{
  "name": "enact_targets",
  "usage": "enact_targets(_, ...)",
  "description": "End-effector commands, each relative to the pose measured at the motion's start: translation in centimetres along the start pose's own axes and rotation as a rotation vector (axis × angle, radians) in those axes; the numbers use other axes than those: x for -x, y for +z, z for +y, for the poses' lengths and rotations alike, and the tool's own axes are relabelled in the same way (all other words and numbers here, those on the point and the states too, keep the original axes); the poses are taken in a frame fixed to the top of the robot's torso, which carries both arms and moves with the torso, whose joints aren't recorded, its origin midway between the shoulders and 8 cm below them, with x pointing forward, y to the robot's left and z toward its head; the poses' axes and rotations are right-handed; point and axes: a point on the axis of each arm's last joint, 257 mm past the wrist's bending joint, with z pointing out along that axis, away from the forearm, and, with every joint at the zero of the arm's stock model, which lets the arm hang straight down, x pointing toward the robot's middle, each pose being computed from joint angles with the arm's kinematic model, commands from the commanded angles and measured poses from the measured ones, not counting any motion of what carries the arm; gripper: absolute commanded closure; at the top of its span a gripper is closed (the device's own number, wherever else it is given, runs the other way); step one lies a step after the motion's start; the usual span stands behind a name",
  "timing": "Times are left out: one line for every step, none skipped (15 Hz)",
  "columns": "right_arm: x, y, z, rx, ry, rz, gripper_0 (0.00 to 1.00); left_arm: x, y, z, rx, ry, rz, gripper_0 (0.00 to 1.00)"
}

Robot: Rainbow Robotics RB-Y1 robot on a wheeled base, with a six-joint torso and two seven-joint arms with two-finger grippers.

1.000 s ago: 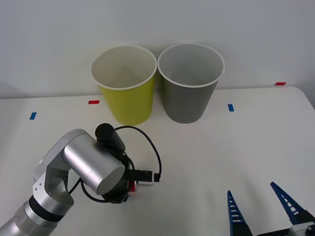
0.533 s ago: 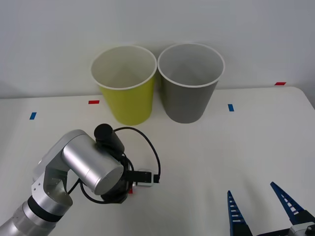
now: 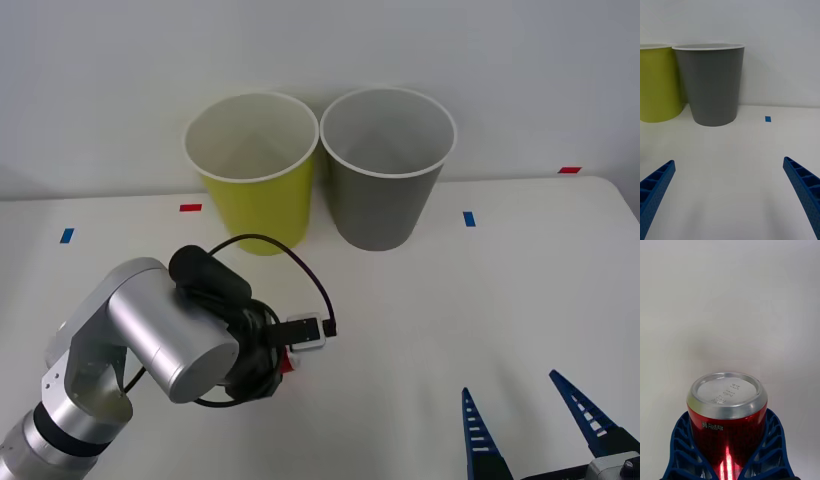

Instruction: Put cans in the gray bin and PET bottles in the light green bin.

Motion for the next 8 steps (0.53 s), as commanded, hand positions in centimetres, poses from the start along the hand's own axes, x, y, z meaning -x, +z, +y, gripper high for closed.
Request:
enact_targets(0.0,0.0,0.0,0.0,0.0,0.0,0.0,2.4,-3.5,0.9,0.069,-0.095,-0.092,1.0)
enact_targets(0.0,0.0,0.0,0.0,0.0,0.0,0.0,3.1,-4.0,1.2,0.083,-0.131,-0.126,1.0)
enact_targets(0.0,0.0,0.0,0.0,0.0,0.0,0.0,3.6,-4.2,1.7,0.097,-0.137,-0.16,1.0)
enact_targets(0.0,0.0,0.0,0.0,0.0,0.0,0.0,3.9,-4.3,1.9,0.097,-0.143,-0.199,1.0)
enact_targets(0.0,0.0,0.0,0.0,0.0,0.0,0.0,3.9,-4.6,2.1,0.092,-0.155,-0.222,1.0)
enact_targets(0.0,0.0,0.0,0.0,0.0,0.0,0.0,3.8,-5.4,2.1,0.085,-0.168,-0.247,1.0)
enact_targets(0.0,0.0,0.0,0.0,0.0,0.0,0.0,3.6,-6.4,2.3,0.099,-0.18,-0.266,1.0)
enact_targets(0.0,0.0,0.0,0.0,0.0,0.0,0.0,3.3,-7.5,2.9,0.125,-0.199,-0.287,1.0)
